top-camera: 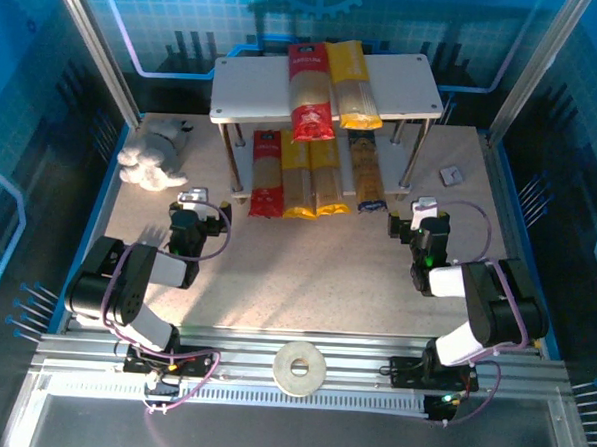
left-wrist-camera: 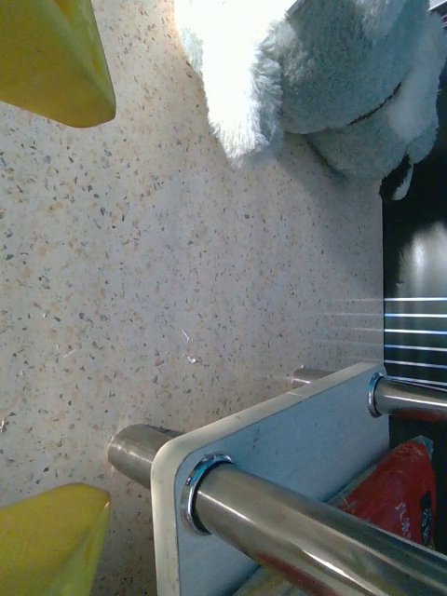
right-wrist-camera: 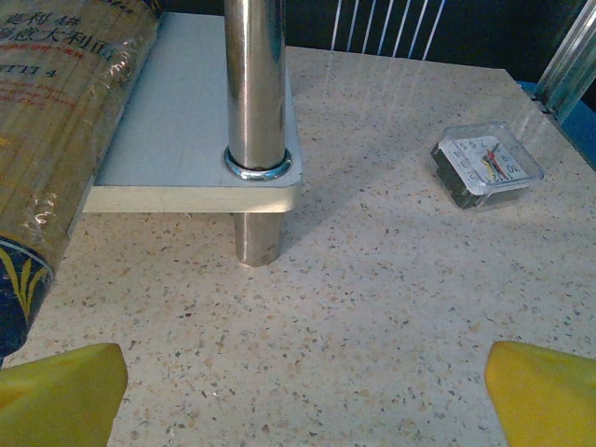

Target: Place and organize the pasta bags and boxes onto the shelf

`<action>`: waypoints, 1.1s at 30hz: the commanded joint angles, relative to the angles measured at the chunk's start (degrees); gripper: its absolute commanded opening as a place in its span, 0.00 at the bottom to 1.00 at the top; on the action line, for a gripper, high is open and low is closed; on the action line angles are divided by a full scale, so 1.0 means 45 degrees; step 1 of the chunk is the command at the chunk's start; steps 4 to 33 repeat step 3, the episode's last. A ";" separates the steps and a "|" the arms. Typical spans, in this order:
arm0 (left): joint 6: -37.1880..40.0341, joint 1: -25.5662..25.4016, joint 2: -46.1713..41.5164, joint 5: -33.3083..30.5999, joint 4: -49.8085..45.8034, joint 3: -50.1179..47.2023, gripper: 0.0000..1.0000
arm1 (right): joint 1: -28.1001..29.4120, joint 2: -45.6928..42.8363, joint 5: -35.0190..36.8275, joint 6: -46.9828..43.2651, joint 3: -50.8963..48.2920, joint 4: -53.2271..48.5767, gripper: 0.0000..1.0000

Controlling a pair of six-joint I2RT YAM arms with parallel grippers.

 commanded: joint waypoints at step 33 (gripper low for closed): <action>0.0048 0.0145 0.0029 0.0268 0.0044 0.0253 1.00 | -0.0044 0.0087 -0.0060 -0.0035 0.0134 0.0612 1.00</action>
